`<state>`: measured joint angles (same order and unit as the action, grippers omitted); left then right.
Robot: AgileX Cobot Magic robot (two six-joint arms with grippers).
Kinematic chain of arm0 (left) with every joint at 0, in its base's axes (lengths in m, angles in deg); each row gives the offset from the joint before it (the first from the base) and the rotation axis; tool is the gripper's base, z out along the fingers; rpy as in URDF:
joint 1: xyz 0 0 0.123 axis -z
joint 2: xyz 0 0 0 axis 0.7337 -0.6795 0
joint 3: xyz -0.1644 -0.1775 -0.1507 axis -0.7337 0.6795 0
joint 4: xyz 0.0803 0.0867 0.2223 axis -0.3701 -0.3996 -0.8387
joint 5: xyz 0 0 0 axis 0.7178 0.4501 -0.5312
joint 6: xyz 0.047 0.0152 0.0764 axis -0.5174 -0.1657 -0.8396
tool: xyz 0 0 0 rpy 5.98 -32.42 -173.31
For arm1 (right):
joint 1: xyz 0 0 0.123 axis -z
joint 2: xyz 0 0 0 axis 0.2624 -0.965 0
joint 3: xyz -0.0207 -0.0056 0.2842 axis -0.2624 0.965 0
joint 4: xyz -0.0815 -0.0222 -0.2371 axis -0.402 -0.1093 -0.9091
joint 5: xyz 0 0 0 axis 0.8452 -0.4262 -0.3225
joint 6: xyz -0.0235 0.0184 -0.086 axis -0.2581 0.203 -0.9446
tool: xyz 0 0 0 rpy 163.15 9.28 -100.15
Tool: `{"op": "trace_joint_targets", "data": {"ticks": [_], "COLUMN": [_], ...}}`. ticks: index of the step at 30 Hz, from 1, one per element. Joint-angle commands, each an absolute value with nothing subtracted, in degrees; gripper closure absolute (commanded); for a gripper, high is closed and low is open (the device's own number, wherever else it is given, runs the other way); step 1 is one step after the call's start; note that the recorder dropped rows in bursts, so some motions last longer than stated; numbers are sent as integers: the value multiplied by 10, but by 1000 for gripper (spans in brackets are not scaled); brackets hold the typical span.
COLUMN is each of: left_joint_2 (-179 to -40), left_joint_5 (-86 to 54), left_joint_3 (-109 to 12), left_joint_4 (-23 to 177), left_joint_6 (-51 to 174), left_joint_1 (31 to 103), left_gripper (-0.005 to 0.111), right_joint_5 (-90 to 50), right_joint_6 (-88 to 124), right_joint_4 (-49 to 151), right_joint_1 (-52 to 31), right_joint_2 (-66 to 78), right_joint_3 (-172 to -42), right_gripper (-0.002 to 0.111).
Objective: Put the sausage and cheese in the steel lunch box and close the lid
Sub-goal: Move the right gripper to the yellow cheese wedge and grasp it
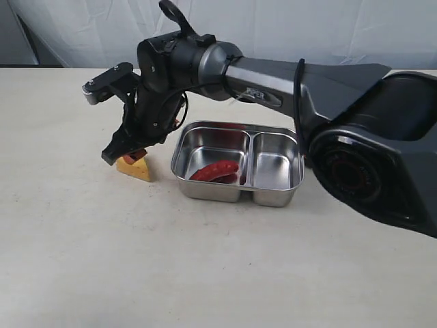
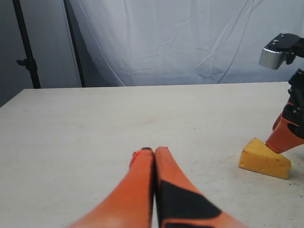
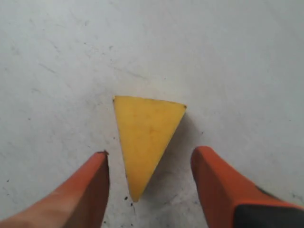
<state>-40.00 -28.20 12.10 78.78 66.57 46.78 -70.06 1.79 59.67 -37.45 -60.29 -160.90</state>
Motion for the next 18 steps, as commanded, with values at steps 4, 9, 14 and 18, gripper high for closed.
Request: {"op": "trace_joint_targets", "data": {"ticks": [4, 9, 14, 18], "left_joint_2": [-397, -397, -397, -397], "left_joint_5": [-278, -278, -278, -278], "left_joint_3": [123, 123, 123, 123], "left_joint_4": [787, 787, 787, 787], "left_joint_6": [666, 666, 666, 666], "left_joint_1": [467, 467, 467, 467], "left_gripper": [107, 107, 107, 107], "right_joint_5": [-710, -709, -689, -676], "right_joint_6": [19, 15, 15, 15], "right_joint_4": [603, 603, 605, 609], "right_joint_1": [-374, -374, -374, -374], "right_joint_2": [-635, -651, -663, -667], "right_joint_3": [-1636, -1637, -1637, -1637], "right_gripper": [55, 55, 55, 55]}}
